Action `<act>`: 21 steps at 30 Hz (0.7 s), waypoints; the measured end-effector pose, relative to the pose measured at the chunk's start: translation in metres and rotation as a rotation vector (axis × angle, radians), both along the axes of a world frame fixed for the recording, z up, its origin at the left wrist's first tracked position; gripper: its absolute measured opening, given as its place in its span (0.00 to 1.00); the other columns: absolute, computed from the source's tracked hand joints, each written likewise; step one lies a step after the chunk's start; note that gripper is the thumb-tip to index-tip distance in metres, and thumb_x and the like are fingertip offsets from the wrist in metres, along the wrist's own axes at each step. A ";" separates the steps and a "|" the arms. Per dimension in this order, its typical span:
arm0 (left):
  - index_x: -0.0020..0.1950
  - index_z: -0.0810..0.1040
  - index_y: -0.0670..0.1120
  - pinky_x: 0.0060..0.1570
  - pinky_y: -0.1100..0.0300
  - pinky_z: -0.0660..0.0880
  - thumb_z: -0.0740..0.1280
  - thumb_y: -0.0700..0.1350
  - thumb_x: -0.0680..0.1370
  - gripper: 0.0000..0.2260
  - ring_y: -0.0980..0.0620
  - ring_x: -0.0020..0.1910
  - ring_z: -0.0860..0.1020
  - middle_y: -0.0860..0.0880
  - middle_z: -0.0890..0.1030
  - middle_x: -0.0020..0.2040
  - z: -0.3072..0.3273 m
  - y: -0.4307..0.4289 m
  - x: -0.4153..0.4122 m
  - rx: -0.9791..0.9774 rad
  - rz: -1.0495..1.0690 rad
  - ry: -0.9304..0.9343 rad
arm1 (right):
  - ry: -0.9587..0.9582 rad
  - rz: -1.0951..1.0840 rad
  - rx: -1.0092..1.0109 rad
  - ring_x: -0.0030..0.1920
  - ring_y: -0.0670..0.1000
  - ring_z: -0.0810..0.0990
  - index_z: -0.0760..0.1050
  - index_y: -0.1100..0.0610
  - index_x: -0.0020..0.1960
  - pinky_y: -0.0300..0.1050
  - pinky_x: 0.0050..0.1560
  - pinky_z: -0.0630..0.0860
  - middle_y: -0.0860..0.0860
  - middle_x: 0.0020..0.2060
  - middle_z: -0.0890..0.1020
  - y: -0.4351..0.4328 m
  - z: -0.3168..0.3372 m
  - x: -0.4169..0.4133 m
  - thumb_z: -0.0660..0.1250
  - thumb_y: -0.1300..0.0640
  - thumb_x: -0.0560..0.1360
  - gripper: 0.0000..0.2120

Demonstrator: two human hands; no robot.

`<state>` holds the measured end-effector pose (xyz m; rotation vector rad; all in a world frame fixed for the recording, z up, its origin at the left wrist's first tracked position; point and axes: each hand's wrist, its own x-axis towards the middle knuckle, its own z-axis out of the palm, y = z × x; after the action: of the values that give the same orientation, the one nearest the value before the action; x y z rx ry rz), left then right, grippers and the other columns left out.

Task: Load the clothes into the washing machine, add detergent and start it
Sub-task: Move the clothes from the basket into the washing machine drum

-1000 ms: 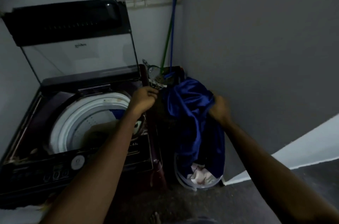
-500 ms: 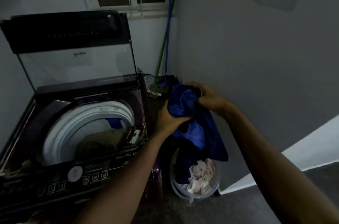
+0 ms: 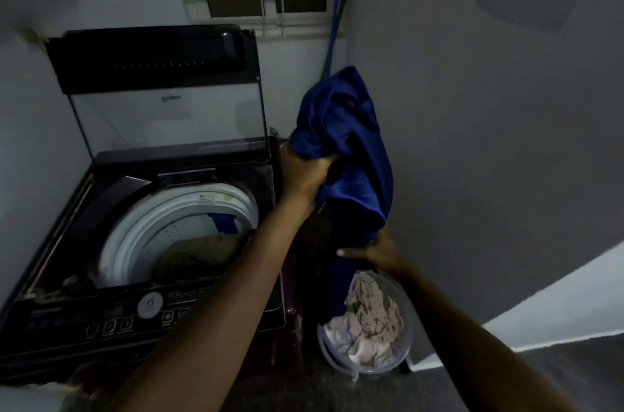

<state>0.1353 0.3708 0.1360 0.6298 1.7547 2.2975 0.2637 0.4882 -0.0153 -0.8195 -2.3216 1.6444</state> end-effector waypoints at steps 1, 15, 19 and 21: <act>0.46 0.79 0.48 0.42 0.63 0.79 0.72 0.29 0.71 0.14 0.60 0.42 0.82 0.53 0.82 0.45 0.004 -0.002 0.001 0.040 -0.002 -0.030 | 0.034 -0.068 -0.019 0.66 0.47 0.72 0.64 0.52 0.72 0.46 0.64 0.73 0.46 0.67 0.72 -0.005 -0.001 -0.010 0.84 0.49 0.57 0.48; 0.59 0.75 0.49 0.47 0.53 0.77 0.73 0.50 0.71 0.18 0.41 0.53 0.80 0.44 0.82 0.54 -0.054 -0.037 -0.036 -0.695 0.118 0.381 | 0.298 -0.274 0.029 0.46 0.50 0.77 0.72 0.65 0.59 0.46 0.45 0.75 0.53 0.48 0.78 0.031 0.096 -0.027 0.62 0.65 0.79 0.09; 0.65 0.67 0.49 0.57 0.50 0.74 0.72 0.50 0.71 0.26 0.41 0.61 0.75 0.43 0.74 0.64 -0.062 -0.015 -0.026 -0.771 -0.084 0.452 | 0.213 -0.049 0.055 0.43 0.38 0.79 0.73 0.54 0.58 0.29 0.39 0.75 0.43 0.48 0.78 0.011 0.112 -0.049 0.66 0.66 0.75 0.14; 0.76 0.54 0.49 0.67 0.51 0.66 0.78 0.50 0.67 0.45 0.43 0.71 0.65 0.44 0.61 0.74 -0.065 -0.014 -0.032 -0.854 -0.255 0.434 | 0.195 -0.055 -0.097 0.39 0.35 0.80 0.72 0.44 0.52 0.29 0.34 0.76 0.39 0.45 0.77 0.009 0.112 -0.050 0.65 0.64 0.75 0.15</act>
<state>0.1029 0.3565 0.0710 1.1050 2.3981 1.1078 0.2138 0.4968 0.0964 -0.6989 -2.0848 1.7412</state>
